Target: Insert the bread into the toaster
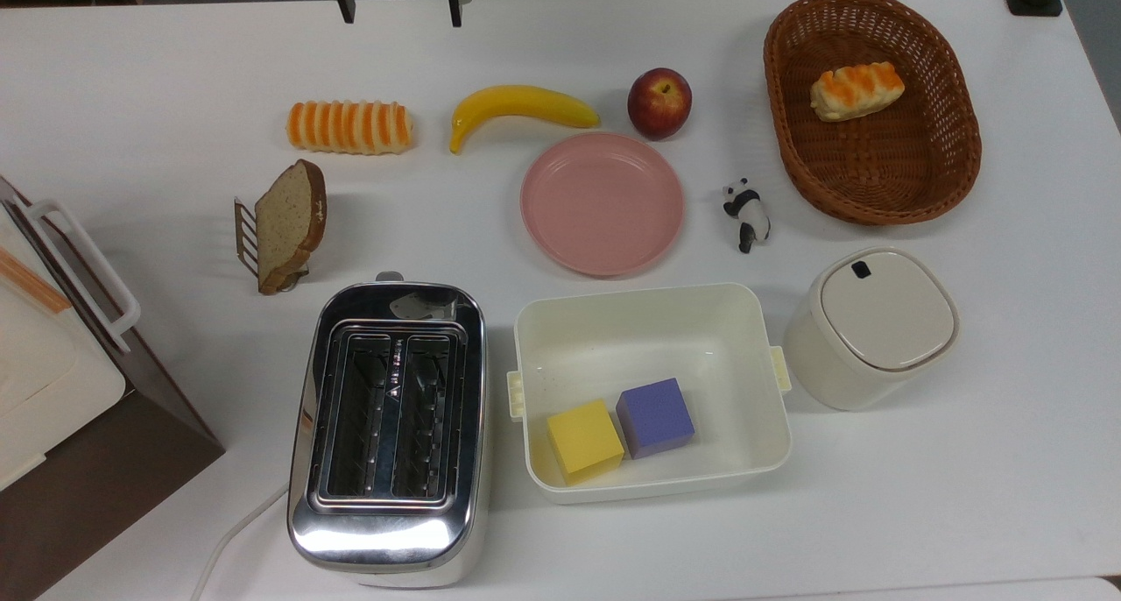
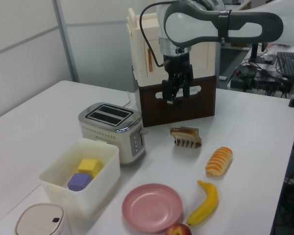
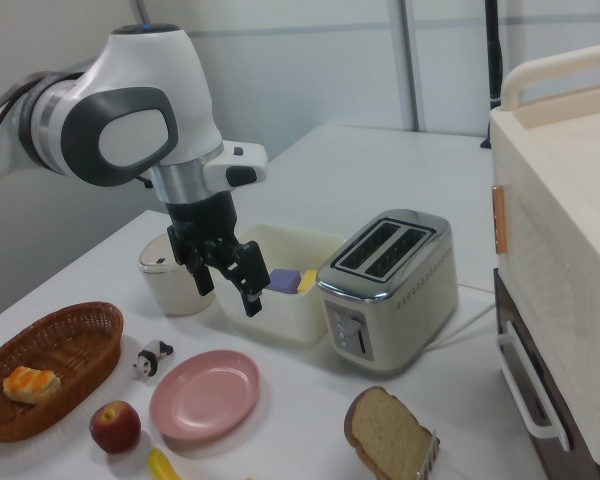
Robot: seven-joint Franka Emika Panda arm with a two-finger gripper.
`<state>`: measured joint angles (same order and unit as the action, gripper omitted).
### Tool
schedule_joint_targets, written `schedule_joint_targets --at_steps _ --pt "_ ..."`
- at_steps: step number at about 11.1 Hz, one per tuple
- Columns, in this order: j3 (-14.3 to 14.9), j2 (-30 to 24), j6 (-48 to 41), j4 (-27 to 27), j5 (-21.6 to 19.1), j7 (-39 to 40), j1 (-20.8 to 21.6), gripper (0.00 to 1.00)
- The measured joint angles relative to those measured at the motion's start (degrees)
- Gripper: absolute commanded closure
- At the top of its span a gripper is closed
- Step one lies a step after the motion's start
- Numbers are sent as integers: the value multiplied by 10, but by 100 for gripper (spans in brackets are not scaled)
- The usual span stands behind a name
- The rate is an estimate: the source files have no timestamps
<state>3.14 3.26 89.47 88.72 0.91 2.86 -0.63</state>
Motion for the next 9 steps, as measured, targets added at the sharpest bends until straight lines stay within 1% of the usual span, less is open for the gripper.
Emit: schedule_joint_targets --at_steps 9 --pt "-1 0 -1 7 0 0 1 0"
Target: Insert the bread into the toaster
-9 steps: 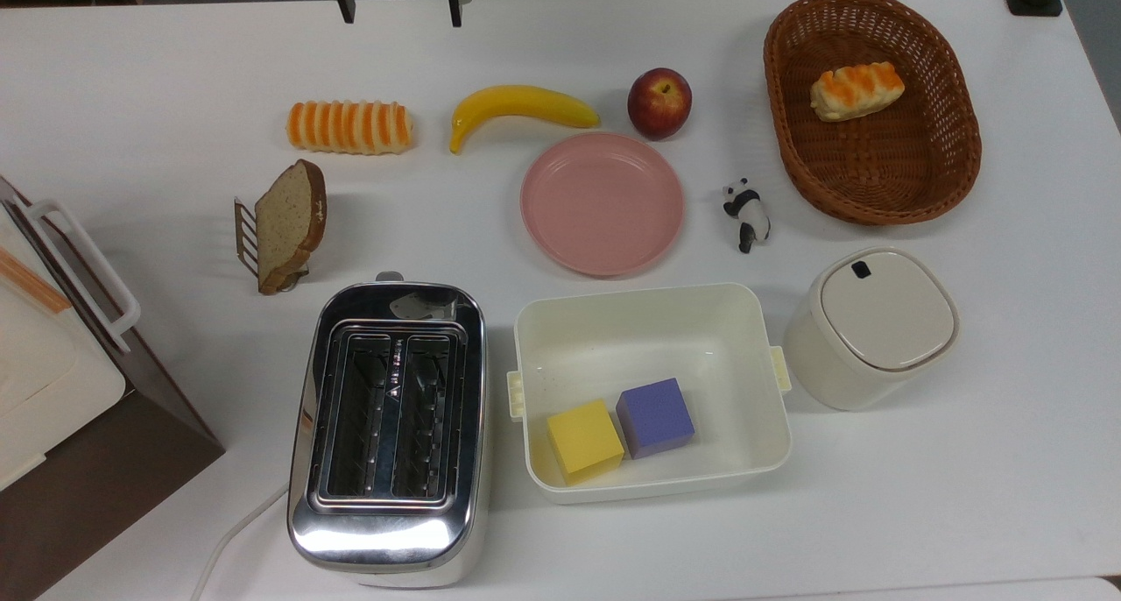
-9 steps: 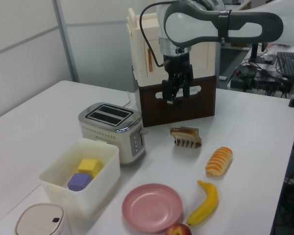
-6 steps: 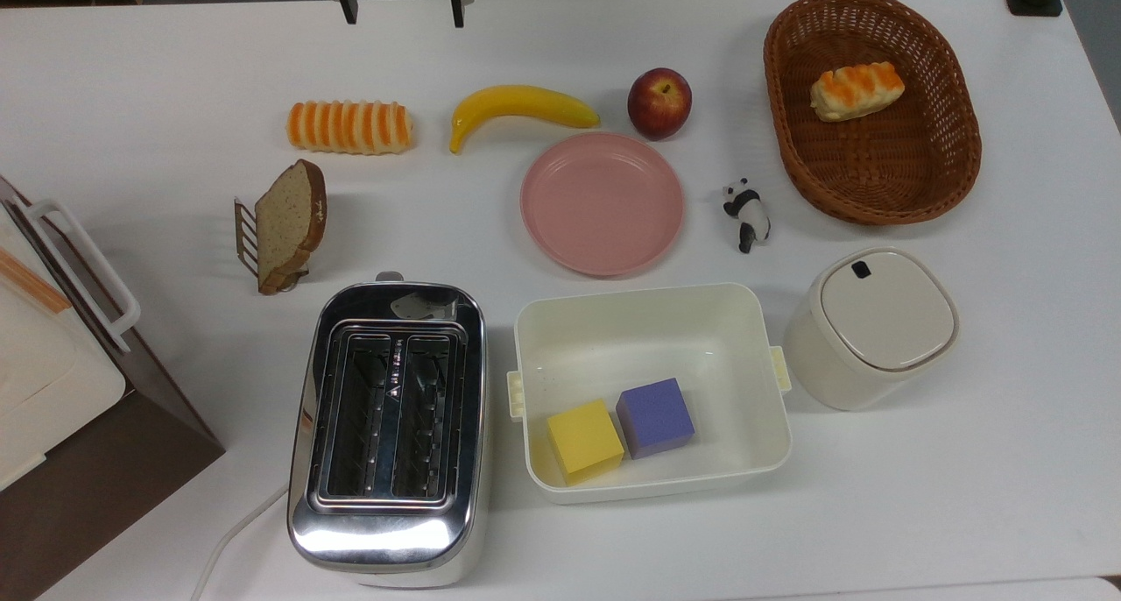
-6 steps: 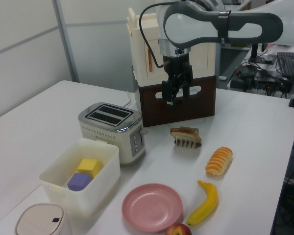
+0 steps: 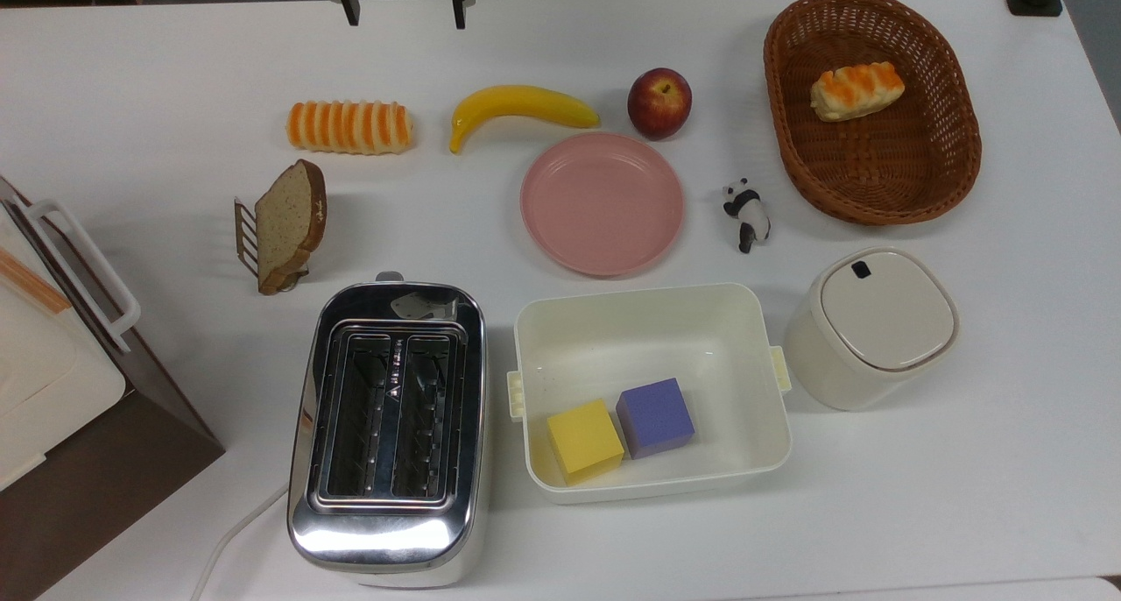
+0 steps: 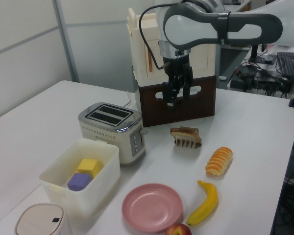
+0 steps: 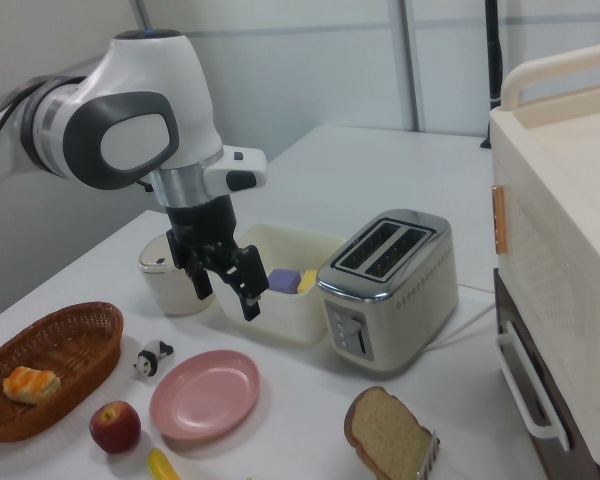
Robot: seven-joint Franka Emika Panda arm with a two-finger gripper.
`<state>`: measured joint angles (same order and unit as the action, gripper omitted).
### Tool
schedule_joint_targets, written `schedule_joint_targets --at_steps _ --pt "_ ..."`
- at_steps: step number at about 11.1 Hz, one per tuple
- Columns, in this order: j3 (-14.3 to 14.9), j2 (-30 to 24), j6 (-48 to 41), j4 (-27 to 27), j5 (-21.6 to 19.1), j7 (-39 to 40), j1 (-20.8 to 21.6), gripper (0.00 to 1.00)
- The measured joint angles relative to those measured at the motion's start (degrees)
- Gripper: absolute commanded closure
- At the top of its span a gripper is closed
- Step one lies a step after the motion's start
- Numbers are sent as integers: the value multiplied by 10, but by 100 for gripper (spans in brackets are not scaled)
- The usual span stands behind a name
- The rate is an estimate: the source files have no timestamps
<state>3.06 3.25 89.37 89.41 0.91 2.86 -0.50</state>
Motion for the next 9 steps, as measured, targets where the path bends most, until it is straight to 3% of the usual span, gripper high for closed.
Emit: schedule_joint_targets --at_steps 9 --pt "0 1 30 16 0 0 -1 0"
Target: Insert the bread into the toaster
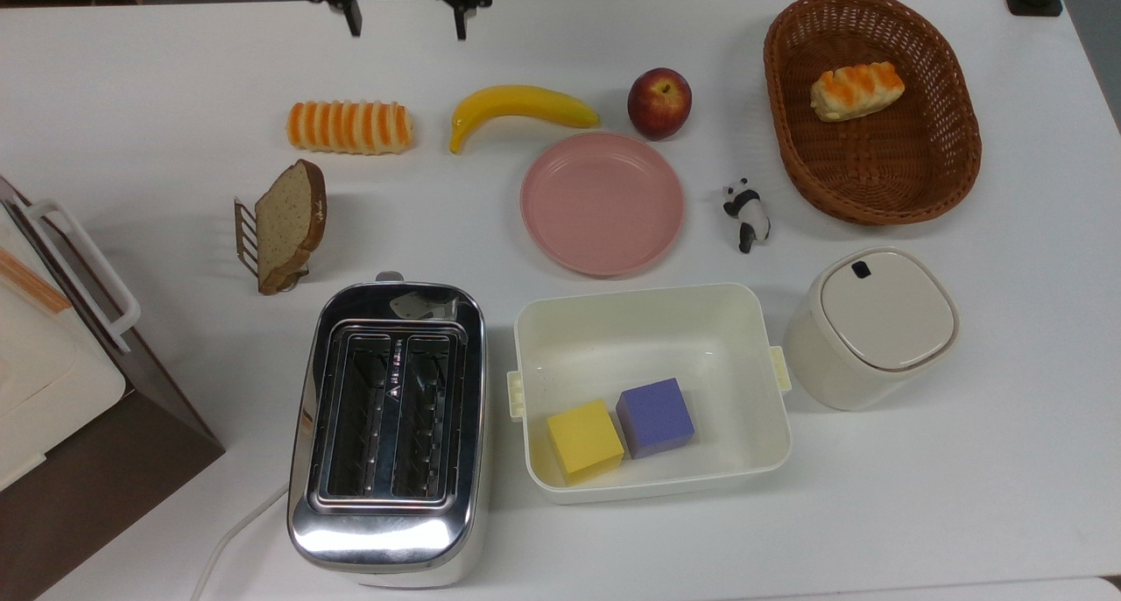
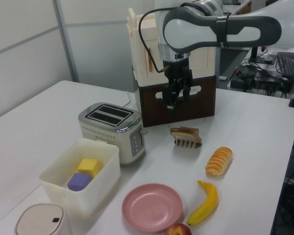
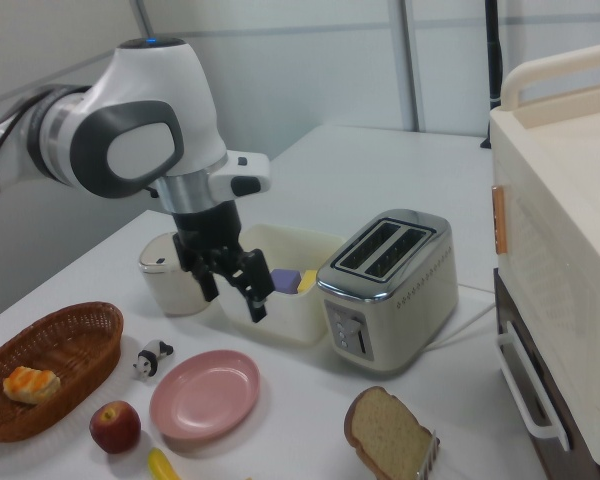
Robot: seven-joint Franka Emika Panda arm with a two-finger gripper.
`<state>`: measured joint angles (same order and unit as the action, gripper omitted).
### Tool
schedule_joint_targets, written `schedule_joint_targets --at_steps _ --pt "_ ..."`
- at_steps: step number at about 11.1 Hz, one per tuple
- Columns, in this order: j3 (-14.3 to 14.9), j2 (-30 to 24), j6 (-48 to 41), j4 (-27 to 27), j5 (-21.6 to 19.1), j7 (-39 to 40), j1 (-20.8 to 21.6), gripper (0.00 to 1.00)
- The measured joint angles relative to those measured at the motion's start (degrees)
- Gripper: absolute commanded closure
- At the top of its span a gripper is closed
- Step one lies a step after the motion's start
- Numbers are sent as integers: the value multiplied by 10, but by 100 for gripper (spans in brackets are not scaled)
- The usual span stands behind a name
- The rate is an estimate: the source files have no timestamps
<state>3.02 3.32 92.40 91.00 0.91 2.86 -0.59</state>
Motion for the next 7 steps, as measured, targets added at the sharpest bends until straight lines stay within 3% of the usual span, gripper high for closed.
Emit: schedule_joint_targets --at_steps 4,7 --pt "26 11 104 35 2 8 -7 0" --pt "26 15 146 68 51 10 -7 0"
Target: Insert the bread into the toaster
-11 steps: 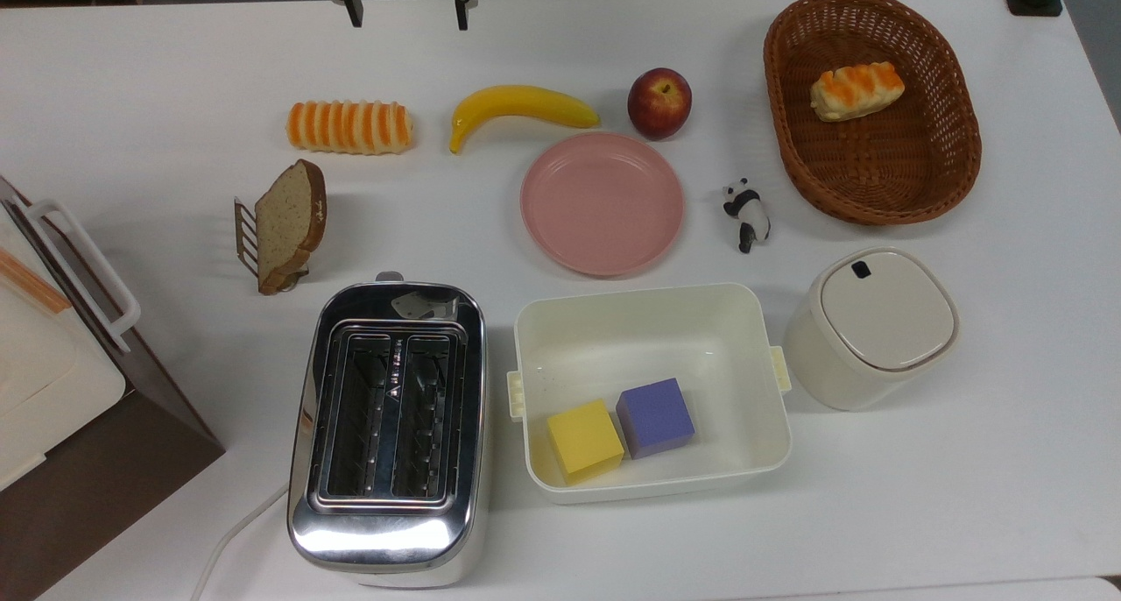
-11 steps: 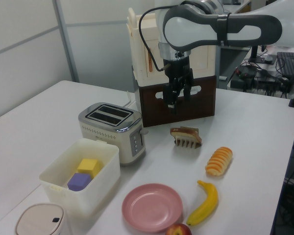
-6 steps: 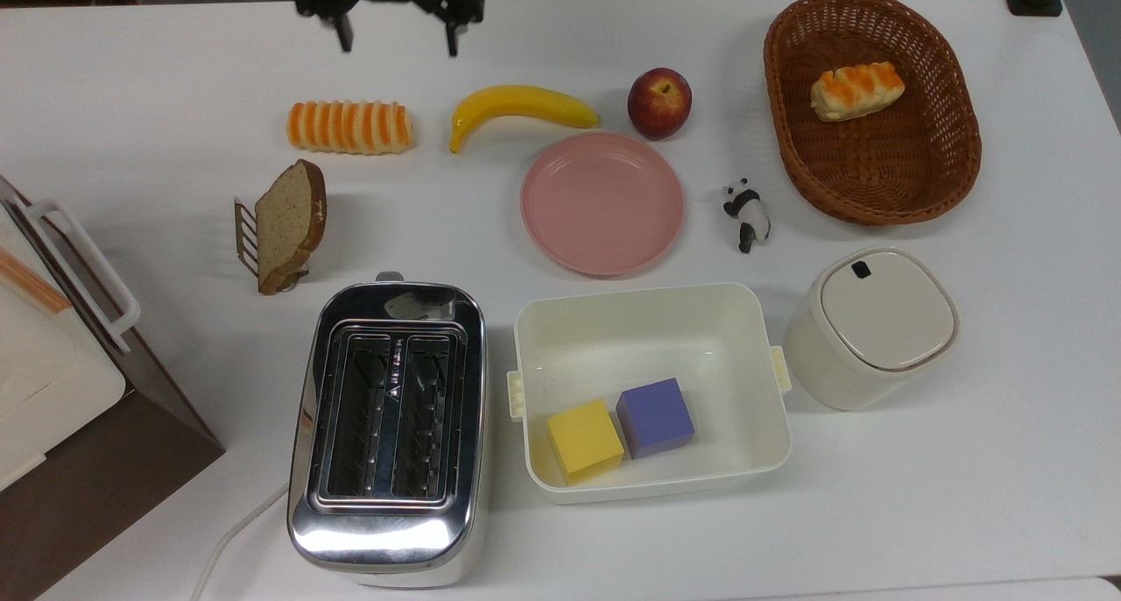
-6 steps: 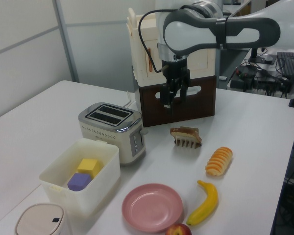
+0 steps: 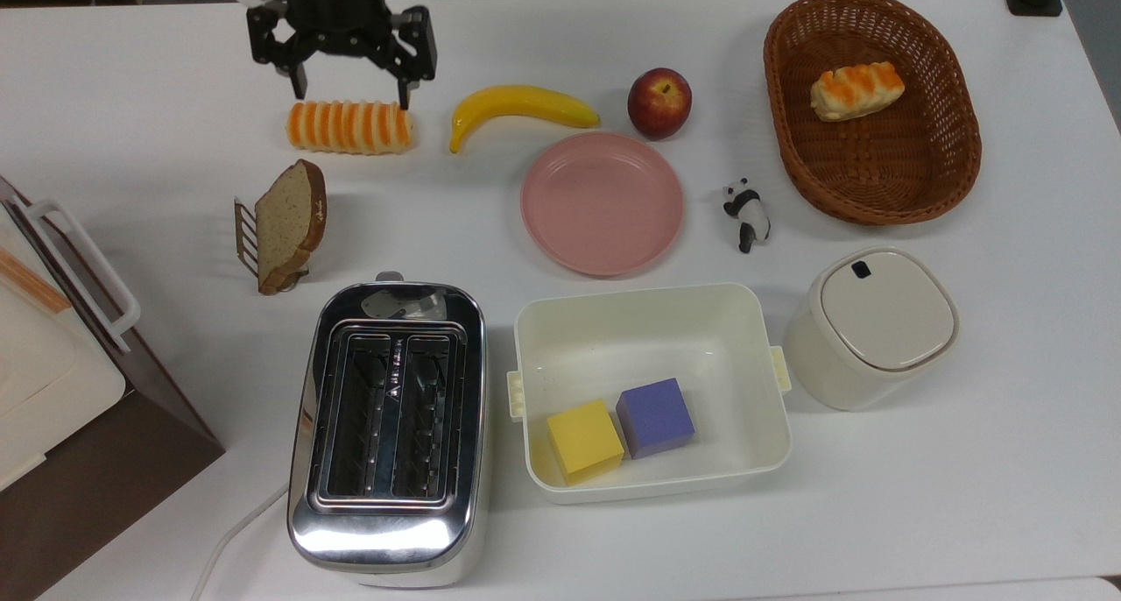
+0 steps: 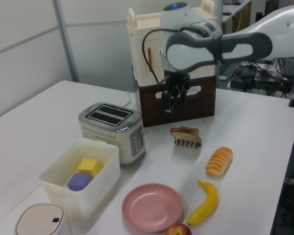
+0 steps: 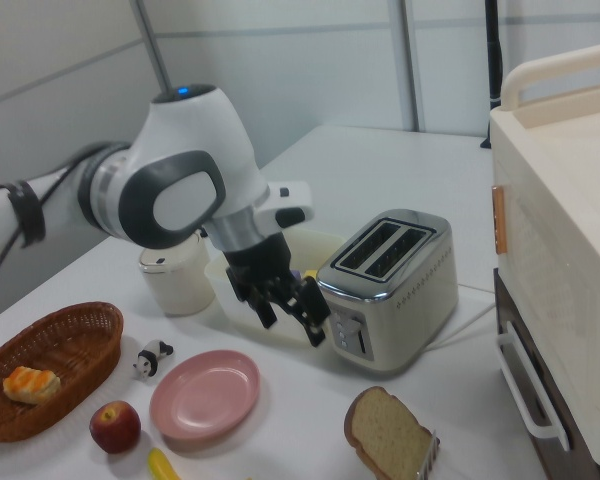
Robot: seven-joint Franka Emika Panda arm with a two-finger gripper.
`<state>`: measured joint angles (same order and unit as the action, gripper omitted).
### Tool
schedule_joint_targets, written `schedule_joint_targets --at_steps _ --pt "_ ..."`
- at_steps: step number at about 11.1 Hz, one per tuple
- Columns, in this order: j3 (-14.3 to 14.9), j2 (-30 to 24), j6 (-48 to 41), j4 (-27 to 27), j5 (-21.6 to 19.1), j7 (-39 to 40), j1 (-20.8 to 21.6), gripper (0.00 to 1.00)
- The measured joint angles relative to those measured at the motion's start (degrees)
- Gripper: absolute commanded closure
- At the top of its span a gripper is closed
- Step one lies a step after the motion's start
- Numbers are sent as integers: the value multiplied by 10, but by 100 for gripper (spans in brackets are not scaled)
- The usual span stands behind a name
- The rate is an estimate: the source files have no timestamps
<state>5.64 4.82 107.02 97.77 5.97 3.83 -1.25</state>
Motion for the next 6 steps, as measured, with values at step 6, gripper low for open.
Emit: schedule_joint_targets --at_steps 6 --pt "28 76 84 39 100 59 0 14"
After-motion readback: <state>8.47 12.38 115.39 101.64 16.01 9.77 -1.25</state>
